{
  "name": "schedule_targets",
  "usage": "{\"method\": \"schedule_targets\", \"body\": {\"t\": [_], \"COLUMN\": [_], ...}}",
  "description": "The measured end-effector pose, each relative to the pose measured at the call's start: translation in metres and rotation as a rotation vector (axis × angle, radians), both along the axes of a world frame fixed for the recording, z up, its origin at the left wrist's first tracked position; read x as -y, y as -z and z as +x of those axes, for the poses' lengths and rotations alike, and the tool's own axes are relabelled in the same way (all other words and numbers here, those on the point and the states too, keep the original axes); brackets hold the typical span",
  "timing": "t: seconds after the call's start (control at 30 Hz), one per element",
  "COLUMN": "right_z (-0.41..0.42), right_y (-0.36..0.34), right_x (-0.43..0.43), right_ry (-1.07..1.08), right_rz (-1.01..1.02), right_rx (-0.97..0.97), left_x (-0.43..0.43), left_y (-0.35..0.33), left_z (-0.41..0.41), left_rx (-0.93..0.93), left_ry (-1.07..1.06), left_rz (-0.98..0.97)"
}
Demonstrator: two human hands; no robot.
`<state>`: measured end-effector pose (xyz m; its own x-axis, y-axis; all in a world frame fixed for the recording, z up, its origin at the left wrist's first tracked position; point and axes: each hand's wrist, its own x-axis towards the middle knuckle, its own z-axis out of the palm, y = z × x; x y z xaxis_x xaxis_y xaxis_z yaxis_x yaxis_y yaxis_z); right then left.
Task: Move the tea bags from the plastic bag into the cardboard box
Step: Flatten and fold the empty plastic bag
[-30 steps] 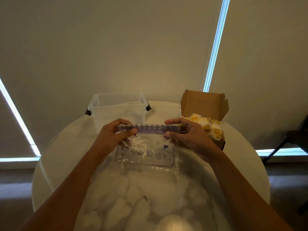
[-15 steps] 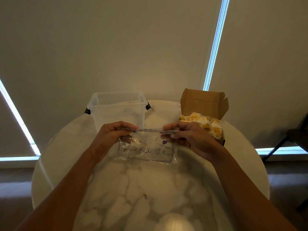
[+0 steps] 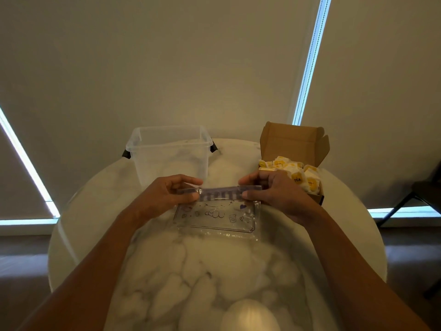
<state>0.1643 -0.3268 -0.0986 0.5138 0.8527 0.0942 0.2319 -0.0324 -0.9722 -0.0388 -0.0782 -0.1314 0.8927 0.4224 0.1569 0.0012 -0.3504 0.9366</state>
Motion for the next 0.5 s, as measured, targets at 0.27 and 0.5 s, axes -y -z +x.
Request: {"method": "schedule_targets", "body": {"t": [0.27, 0.5], "right_z": [-0.007, -0.004], "right_y": [-0.001, 0.001], "right_x": [0.0, -0.001], "right_ry": [-0.054, -0.007], "right_rz": [-0.084, 0.02], "right_rx": [0.134, 0.064], "left_x": [0.003, 0.014], "left_y": [-0.002, -0.013], "left_z": [-0.001, -0.004], "left_rx": [0.041, 0.057], "left_ry": [-0.101, -0.078], "left_rz": [0.097, -0.061]}}
